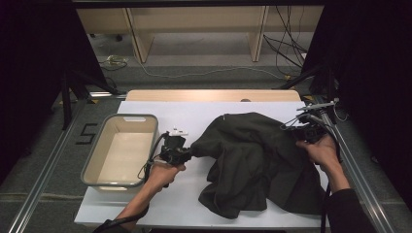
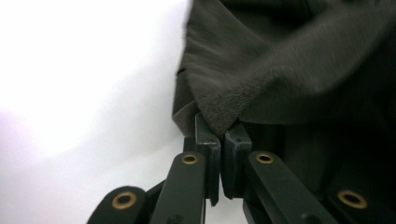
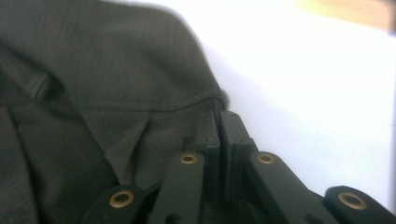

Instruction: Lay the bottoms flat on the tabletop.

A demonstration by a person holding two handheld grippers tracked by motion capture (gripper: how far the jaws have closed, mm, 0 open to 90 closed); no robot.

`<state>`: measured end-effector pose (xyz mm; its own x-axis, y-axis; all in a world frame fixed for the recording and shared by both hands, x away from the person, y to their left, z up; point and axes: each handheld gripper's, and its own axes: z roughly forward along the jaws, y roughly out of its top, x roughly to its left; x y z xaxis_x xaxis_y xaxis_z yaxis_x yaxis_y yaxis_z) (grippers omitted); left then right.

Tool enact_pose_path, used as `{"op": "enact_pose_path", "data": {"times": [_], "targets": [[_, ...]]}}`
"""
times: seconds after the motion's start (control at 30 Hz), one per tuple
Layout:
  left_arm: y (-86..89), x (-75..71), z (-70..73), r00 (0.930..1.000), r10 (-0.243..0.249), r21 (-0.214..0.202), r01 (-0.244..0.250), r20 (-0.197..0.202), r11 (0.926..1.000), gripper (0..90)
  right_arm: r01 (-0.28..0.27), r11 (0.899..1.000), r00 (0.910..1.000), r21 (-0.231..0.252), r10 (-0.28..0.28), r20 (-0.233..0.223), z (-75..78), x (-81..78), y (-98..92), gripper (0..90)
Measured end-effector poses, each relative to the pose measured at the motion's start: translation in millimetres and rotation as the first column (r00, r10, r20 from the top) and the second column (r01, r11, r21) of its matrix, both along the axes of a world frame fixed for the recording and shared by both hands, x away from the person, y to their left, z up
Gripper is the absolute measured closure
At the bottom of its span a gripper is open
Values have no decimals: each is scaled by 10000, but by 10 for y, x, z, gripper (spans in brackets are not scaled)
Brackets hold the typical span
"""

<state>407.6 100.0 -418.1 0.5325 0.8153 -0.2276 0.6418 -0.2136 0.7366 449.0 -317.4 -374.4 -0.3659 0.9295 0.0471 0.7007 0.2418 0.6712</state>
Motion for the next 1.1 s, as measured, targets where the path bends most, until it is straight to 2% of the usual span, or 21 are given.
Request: {"op": "enact_pose_path", "data": {"times": [0.07, 0.17, 0.33, 0.43, 0.47, 0.57, 0.6, 0.63, 0.67, 0.7, 0.77, 0.83, 0.93, 0.97, 1.0, 1.03, 1.1], "targets": [[64, 63, 95, 9993, 254, -106, -251, 269, 9996, 875, 331, 9991, 9985, 278, -343, 438, 94, -15, -99, 881], [128, 148, 236, 9962, 462, 56, -468, 737, 9989, 875, 540, 9977, 9946, 418, -575, 859, 189, -41, -201, 881], [169, 359, 446, 9894, 930, -77, -927, 1120, 9957, 875, 863, 9936, 9891, 729, -942, 1133, 230, -42, -290, 881], [157, 494, 547, 9818, 1372, -381, -1333, 1312, 9903, 873, 990, 9909, 9866, 909, -1096, 1205, 229, -19, -304, 880], [139, 528, 551, 9802, 1507, -494, -1455, 1283, 9881, 870, 1036, 9908, 9859, 871, -1139, 1224, 220, -11, -299, 880], [45, 569, 466, 9853, 1521, -369, -1496, 777, 9881, 853, 1083, 9920, 9863, 643, -1153, 1183, 184, 0, -274, 880], [16, 561, 425, 9868, 1502, -167, -1494, 598, 9886, 789, 1089, 9924, 9869, 569, -1148, 1130, 169, -1, -272, 879], [-4, 535, 387, 9873, 1478, 1, -1480, 587, 9890, 685, 1109, 9928, 9872, 458, -1154, 1105, 152, -3, -275, 879], [-10, 502, 356, 9882, 1389, 51, -1396, 638, 9902, 638, 1122, 9931, 9875, 332, -1151, 1072, 135, -5, -285, 879], [-3, 468, 334, 9893, 1351, -41, -1351, 550, 9908, 582, 1145, 9930, 9877, 277, -1168, 1042, 113, -7, -306, 879], [31, 396, 307, 9874, 1566, -357, -1558, 234, 9872, 485, 1278, 9912, 9877, 334, -1303, 868, 67, -4, -356, 879], [56, 298, 279, 9883, 1522, -519, -1520, 0, 9870, 444, 1410, 9895, 9870, 325, -1431, 728, 15, 5, -391, 878], [67, 121, 223, 9953, 919, -660, -937, -306, 9934, 408, 1494, 9886, 9867, 197, -1503, 610, -27, 10, -400, 877], [60, 84, 218, 9966, 662, -449, -684, -488, 9966, 400, 1463, 9889, 9872, 246, -1476, 608, -28, 7, -400, 876], [59, 45, 225, 9976, 480, -174, -489, -501, 9987, 378, 1459, 9890, 9876, 229, -1470, 559, -22, 3, -395, 874], [67, -2, 228, 9974, 580, -166, -588, -429, 9981, 365, 1413, 9897, 9882, 216, -1423, 568, -18, -6, -393, 873], [77, -63, 202, 9952, 496, -530, -542, -843, 9971, 362, 1353, 9907, 9890, 158, -1360, 585, -20, -29, -386, 867]]}}
